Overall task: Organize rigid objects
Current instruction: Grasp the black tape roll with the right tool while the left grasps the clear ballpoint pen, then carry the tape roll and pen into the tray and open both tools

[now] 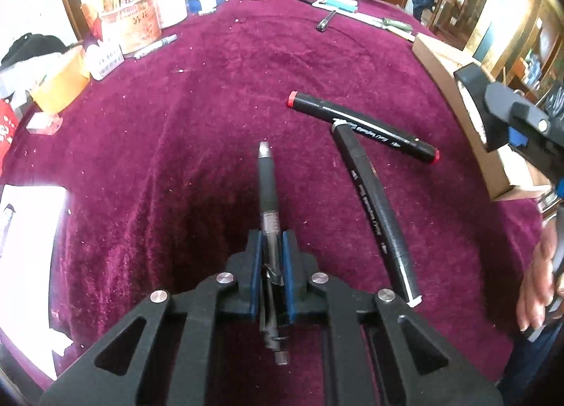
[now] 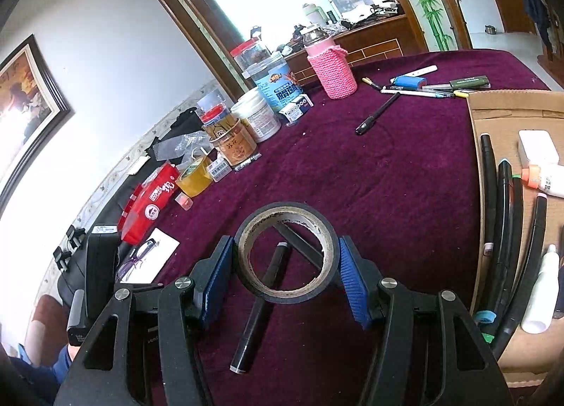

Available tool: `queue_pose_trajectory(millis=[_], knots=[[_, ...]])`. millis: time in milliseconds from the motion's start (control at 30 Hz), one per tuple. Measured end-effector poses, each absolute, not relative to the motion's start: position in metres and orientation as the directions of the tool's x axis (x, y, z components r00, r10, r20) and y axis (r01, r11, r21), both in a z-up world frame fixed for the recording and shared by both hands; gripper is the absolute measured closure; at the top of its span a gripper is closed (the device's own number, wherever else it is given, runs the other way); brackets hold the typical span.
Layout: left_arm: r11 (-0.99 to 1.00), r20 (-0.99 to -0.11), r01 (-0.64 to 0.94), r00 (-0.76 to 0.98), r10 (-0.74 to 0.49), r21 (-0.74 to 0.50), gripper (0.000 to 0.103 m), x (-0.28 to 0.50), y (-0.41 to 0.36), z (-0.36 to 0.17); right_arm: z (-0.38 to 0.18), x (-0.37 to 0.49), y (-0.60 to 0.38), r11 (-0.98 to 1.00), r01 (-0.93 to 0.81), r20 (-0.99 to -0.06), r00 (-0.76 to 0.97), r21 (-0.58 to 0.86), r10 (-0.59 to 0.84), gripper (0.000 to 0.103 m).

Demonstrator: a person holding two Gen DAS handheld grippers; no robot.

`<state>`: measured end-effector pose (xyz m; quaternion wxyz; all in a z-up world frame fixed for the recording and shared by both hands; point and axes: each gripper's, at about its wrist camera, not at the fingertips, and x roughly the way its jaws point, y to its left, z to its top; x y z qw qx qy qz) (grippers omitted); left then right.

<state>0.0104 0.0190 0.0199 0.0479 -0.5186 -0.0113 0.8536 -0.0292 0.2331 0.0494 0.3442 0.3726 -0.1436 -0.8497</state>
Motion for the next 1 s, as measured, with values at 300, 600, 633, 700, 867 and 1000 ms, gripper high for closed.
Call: queue_pose_trajectory(millis=[300,600,633,700,867,1000], knots=[[-0.991,-0.830,-0.089,-0.541,0.135,-0.103,0.095,0.006,0.030,0.046,0.050,-0.029,0.232,-0.731,0.479,-0.539,-0.493,0.487,-0.682,0.049],[-0.983,-0.773,-0.164,-0.611,0.169,-0.085,0.095,-0.008,0.082,0.068,0.053,-0.033,0.245,-0.789,0.421,-0.549,-0.567,0.448,-0.614,0.050],[-0.981,-0.772,-0.173,-0.611,0.176,-0.087,0.095,-0.010,0.087,0.070,0.053,-0.034,0.248,-0.790,0.413,-0.548,-0.570,0.453,-0.612,0.050],[-0.975,-0.770,-0.199,-0.606,0.199,-0.095,0.095,-0.013,0.098,0.073,0.054,-0.037,0.255,-0.793,0.392,-0.543,-0.581,0.466,-0.606,0.050],[-0.970,-0.763,-0.222,-0.610,0.214,-0.094,0.095,-0.018,0.119,0.078,0.054,-0.046,0.279,-0.794,0.320,-0.529,-0.609,0.517,-0.591,0.050],[-0.967,-0.768,-0.231,-0.598,0.228,-0.107,0.095,-0.023,0.136,0.082,0.055,-0.053,0.301,-0.819,0.228,-0.542,-0.652,0.526,-0.529,0.050]])
